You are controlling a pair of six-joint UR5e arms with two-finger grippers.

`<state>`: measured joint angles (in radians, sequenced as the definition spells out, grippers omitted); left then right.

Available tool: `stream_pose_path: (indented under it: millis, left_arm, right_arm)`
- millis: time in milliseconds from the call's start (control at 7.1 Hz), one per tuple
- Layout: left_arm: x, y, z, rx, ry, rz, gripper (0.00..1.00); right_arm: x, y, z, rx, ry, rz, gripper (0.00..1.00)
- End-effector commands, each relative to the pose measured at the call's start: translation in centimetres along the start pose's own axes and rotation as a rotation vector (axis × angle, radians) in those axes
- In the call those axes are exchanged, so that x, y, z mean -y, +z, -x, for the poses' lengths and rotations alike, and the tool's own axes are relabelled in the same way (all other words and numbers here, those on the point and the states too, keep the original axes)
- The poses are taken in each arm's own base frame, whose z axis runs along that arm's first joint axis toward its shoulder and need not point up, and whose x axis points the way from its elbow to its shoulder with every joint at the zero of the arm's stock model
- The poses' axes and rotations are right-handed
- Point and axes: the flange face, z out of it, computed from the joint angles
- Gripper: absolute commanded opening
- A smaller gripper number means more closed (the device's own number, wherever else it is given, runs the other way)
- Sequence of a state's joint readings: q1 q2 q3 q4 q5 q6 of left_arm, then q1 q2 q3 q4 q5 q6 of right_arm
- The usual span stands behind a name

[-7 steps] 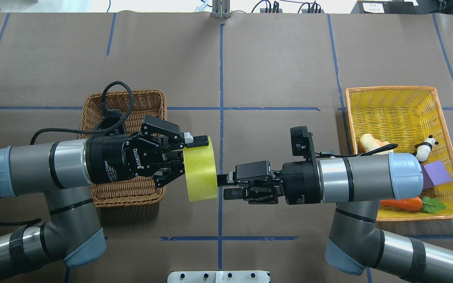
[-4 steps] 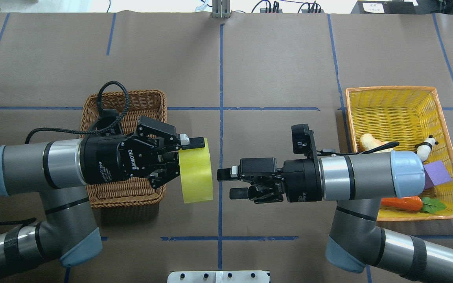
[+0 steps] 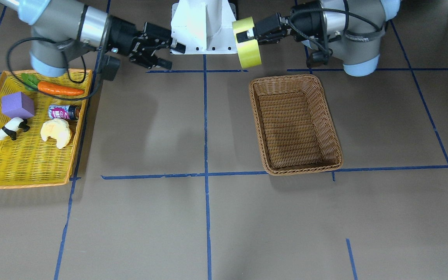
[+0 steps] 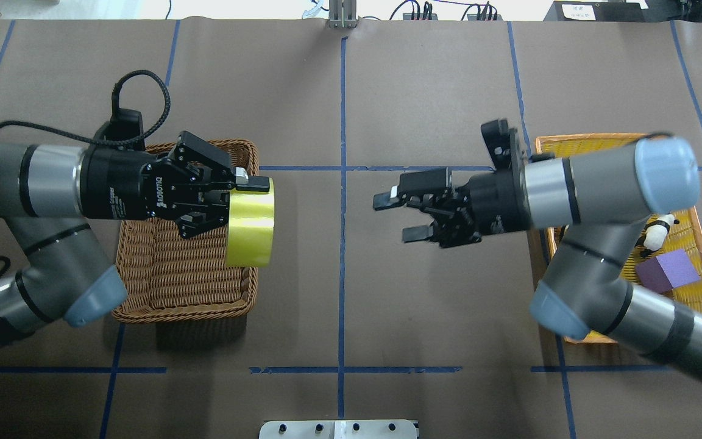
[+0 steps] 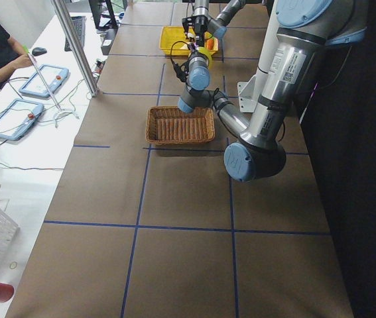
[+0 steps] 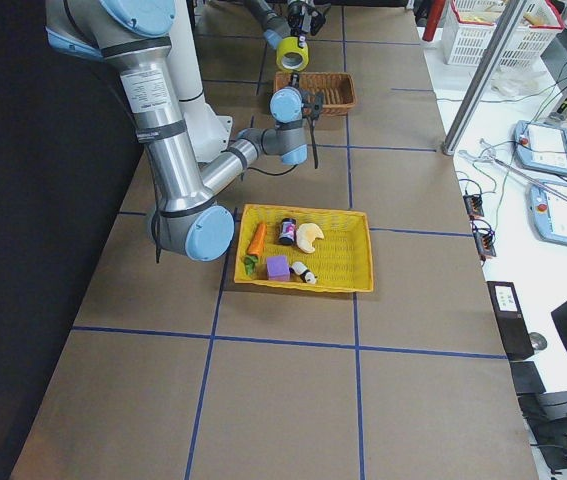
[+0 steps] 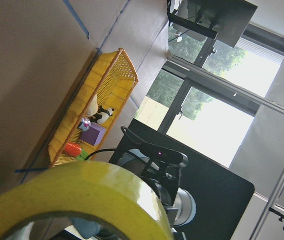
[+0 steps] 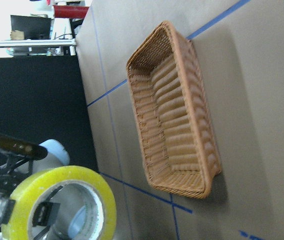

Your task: Move tape to another basket

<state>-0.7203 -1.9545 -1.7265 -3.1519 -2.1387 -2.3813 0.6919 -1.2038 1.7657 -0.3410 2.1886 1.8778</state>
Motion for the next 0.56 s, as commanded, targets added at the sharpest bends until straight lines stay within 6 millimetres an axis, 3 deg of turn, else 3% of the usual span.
stream_pose_path:
  millis: [0,423]
  left_arm:
    - [2.6,0.2,0.1,0.233,0.121,-0.050,0.00]
    - [6.6,0.8,1.2,0.474,0.221,-0.139,0.00]
  right_arm:
    - [5.2,-3.0,0.2,-0.194,-0.111,-0.091,1.00]
    - [11.6,-6.5,-1.9,-0.479,-0.241,-0.181,1.00]
